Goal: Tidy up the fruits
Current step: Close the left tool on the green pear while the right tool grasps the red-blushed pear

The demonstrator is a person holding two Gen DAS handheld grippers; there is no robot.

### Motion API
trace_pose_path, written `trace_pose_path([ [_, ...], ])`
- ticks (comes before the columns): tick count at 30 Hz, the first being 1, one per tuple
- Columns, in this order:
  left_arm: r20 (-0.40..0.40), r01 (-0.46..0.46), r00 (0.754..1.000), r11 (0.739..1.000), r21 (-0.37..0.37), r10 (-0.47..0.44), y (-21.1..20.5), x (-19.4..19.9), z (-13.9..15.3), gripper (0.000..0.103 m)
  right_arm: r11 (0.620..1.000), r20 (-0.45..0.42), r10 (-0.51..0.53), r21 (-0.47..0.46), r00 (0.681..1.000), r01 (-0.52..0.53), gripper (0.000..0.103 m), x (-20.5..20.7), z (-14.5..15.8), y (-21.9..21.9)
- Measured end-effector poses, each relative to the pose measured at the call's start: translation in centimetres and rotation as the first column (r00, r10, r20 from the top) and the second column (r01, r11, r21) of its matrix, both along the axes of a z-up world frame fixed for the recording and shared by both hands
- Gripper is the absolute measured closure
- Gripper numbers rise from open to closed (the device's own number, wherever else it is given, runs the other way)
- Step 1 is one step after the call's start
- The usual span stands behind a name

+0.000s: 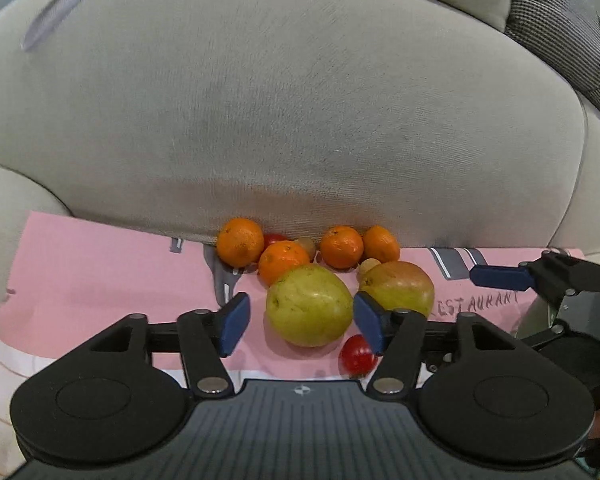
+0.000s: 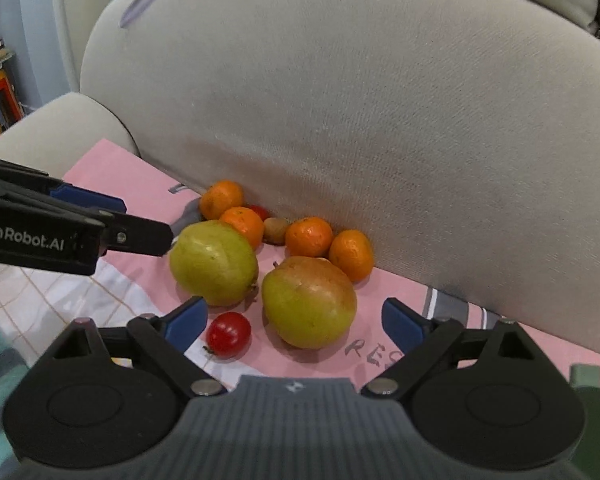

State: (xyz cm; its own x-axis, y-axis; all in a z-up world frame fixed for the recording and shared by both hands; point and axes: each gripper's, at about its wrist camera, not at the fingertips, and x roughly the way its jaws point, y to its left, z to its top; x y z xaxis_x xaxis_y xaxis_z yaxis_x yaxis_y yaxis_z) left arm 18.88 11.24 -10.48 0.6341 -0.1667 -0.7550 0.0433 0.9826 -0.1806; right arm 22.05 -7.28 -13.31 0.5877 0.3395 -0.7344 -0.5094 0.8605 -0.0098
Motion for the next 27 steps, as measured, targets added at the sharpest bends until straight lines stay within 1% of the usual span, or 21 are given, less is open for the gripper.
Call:
trace_pose_path([
  [4, -0.054, 0.014, 0.998, 0.998, -0.053, -0.016, 0.7, 1.7, -1.5, 0.031, 1.0, -0.01, -0.01, -0.019, 1.0, 0.01, 0.013, 1.4, -1.1, 0.3],
  [8, -0.09, 0.013, 0.996, 0.996, -0.087, -0.021, 0.9, 3.0, -2.9, 0.03, 1.0, -0.053, -0.028, -0.012, 0.998, 0.027, 0.022, 3.0, -2.2, 0.3],
  [12, -0.119, 0.001, 0.993, 0.993, -0.118, -0.015, 1.0, 3.9, -4.2, 0.028, 0.999, -0.079, -0.033, -0.004, 0.996, 0.033, 0.025, 3.7, -2.9, 0.5],
  [14, -0.133, -0.007, 0.991, 0.992, -0.128, -0.01, 1.1, 4.2, -4.7, 0.023, 0.999, -0.088, -0.037, -0.006, 0.995, 0.037, 0.025, 3.9, -3.3, 0.5],
  [16, -0.138, -0.01, 0.99, 0.989, -0.149, -0.01, 1.3, 4.5, -5.1, 0.022, 0.999, -0.1, -0.044, -0.002, 0.994, 0.044, 0.025, 4.1, -3.7, 0.6],
  [18, -0.145, -0.011, 0.989, 0.987, -0.158, -0.012, 1.3, 4.7, -5.5, 0.02, 0.999, -0.114, -0.045, 0.006, 0.992, 0.046, 0.03, 4.4, -3.9, 0.4],
  [21, -0.154, -0.016, 0.988, 0.985, -0.17, -0.01, 1.3, 5.0, -6.1, 0.018, 0.999, -0.125, -0.041, 0.018, 0.991, 0.044, 0.033, 4.5, -4.1, 0.4],
  [23, -0.163, -0.022, 0.987, 0.982, -0.185, -0.009, 1.3, 5.2, -6.5, 0.018, 0.999, -0.125, -0.033, 0.023, 0.992, 0.036, 0.037, 4.5, -4.2, 0.6],
  [26, -0.161, -0.029, 0.987, 0.981, -0.192, -0.003, 1.4, 5.1, -6.6, 0.019, 0.999, -0.118, -0.031, 0.021, 0.993, 0.034, 0.037, 4.3, -4.3, 0.8],
  [27, -0.161, -0.029, 0.987, 0.98, -0.197, -0.003, 1.4, 5.1, -6.5, 0.022, 0.999, -0.115, -0.032, 0.021, 0.993, 0.034, 0.037, 4.3, -4.3, 0.8],
])
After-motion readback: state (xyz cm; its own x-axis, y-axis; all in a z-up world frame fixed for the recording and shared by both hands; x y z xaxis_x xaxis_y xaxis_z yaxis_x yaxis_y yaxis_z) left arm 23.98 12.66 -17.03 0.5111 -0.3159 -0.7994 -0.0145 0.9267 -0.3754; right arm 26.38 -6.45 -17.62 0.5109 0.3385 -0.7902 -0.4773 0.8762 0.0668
